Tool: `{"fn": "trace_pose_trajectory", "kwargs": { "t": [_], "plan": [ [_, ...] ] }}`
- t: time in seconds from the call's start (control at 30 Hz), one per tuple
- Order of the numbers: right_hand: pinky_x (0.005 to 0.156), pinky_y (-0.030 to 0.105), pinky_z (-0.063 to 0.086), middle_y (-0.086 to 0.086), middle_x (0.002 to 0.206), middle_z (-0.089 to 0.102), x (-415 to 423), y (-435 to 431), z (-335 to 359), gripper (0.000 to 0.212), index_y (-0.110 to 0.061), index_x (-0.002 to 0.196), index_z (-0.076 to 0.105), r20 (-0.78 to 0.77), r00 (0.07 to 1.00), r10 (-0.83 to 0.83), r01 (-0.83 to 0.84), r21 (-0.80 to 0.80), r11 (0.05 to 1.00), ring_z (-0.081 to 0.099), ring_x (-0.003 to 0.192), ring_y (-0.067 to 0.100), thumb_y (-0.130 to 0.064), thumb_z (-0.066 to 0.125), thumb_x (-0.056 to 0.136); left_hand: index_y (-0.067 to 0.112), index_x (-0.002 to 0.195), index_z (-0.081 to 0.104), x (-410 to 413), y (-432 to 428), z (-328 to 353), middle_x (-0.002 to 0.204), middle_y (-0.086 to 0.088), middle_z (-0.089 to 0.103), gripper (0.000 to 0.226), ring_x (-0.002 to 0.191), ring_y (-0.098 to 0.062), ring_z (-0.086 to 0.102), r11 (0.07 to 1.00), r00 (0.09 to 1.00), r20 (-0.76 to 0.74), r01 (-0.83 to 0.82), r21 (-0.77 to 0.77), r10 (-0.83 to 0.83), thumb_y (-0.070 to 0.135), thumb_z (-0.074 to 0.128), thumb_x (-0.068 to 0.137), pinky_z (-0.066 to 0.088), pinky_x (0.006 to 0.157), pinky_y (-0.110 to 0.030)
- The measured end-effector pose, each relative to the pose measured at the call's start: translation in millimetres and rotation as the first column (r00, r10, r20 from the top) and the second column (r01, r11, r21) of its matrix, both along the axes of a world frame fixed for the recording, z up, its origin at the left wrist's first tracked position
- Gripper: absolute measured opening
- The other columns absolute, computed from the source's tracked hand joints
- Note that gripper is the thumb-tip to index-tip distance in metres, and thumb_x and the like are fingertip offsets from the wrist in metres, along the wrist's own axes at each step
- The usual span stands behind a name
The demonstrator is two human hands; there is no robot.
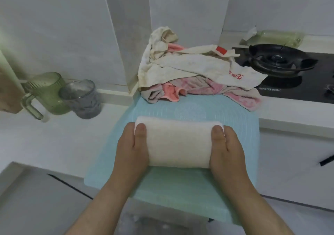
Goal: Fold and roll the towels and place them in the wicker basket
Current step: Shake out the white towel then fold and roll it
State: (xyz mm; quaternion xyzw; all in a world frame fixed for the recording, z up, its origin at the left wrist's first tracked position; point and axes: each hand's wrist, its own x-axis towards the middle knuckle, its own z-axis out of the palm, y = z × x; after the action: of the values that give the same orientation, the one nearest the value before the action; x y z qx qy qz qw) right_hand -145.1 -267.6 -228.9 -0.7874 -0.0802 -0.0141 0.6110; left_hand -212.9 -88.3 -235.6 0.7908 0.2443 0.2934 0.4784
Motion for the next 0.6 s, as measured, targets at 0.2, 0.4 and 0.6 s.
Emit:
{"fn": "trace_pose_trajectory", "kwargs": {
  "t": [0.2, 0.4, 0.6],
  "plan": [
    [0.061, 0.009, 0.042, -0.006, 0.080, 0.056, -5, 7, 16, 0.025, -0.020, 0.087, 0.053, -0.124, 0.992, -0.038, 0.032, -0.049, 0.998, 0.050, 0.065, -0.007, -0.030, 0.036, 0.104, 0.012, 0.077, 0.042, 0, -2, 15, 0.070, 0.006, 0.043, 0.037, 0.058, 0.000, 0.040, 0.990, 0.995, -0.086, 0.041, -0.132, -0.052, 0.042, 0.031, 0.095, 0.035, 0.056, -0.015],
    [0.058, 0.015, 0.038, -0.003, 0.079, 0.055, -2, 22, 45, 0.032, -0.012, 0.086, 0.052, -0.317, 0.944, -0.088, 0.051, -0.121, 0.991, 0.049, 0.071, 0.011, -0.033, 0.035, 0.105, 0.014, 0.075, 0.039, 7, 4, 42, 0.072, 0.003, 0.042, 0.039, 0.066, -0.012, 0.040, 0.965, 0.952, -0.293, 0.010, -0.261, -0.089, 0.043, 0.032, 0.100, 0.034, 0.061, -0.028],
    [0.065, 0.029, 0.039, 0.000, 0.077, 0.048, 2, 18, 109, 0.042, -0.004, 0.082, 0.047, -0.336, 0.938, -0.085, 0.066, -0.066, 0.996, 0.045, 0.070, 0.013, -0.040, 0.039, 0.102, 0.004, 0.082, 0.045, 10, 10, 110, 0.074, -0.001, 0.042, 0.035, 0.068, -0.016, 0.039, 0.943, 0.963, -0.244, 0.030, -0.332, -0.117, 0.028, 0.034, 0.105, 0.034, 0.061, -0.026]
  ]
}}
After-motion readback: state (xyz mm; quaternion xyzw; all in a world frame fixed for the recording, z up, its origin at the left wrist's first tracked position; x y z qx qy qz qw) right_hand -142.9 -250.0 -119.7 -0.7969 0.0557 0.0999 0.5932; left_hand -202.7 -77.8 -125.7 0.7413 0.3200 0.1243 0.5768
